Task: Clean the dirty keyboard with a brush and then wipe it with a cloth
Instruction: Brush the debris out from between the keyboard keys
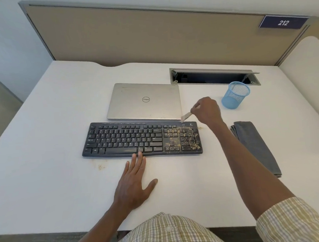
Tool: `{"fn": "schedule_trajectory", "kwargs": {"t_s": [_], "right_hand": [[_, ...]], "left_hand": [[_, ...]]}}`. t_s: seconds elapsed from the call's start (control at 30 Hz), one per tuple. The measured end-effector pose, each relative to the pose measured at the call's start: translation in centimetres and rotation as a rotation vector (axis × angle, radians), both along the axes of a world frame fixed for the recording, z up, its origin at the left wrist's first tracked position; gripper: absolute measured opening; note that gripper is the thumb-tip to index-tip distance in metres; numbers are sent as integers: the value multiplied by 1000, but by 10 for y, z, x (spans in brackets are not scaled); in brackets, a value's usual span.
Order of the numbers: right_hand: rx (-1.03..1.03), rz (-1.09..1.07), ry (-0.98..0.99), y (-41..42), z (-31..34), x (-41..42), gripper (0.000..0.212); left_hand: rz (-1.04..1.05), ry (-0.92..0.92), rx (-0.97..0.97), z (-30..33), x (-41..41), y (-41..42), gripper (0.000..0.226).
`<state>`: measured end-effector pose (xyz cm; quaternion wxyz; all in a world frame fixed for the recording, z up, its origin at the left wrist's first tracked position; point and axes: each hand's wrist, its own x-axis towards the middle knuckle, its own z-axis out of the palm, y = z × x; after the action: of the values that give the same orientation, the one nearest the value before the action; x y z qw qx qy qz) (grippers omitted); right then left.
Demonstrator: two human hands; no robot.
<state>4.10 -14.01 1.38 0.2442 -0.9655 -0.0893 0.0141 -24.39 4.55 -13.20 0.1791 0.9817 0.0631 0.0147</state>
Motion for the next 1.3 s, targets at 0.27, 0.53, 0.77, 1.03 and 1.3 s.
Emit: {"fn": "schedule_trajectory", "kwargs": {"t_s": [0.27, 0.53, 0.77, 1.03, 1.3], "right_hand": [[-25, 31, 78, 14, -11, -12, 11], [-53, 35, 98, 17, -11, -16, 10], [-54, 38, 26, 18, -3, -14, 10], [-105, -4, 70, 5, -9, -12, 12], [-140, 31, 98, 3, -10, -7, 10]], "left_hand": [[7, -4, -4, 2, 0, 0, 89], [1, -11, -7, 0, 0, 0, 90], [8, -22, -11, 0, 0, 1, 90], [6, -12, -8, 0, 0, 0, 89], [-3, -14, -7, 0, 0, 1, 89]]}}
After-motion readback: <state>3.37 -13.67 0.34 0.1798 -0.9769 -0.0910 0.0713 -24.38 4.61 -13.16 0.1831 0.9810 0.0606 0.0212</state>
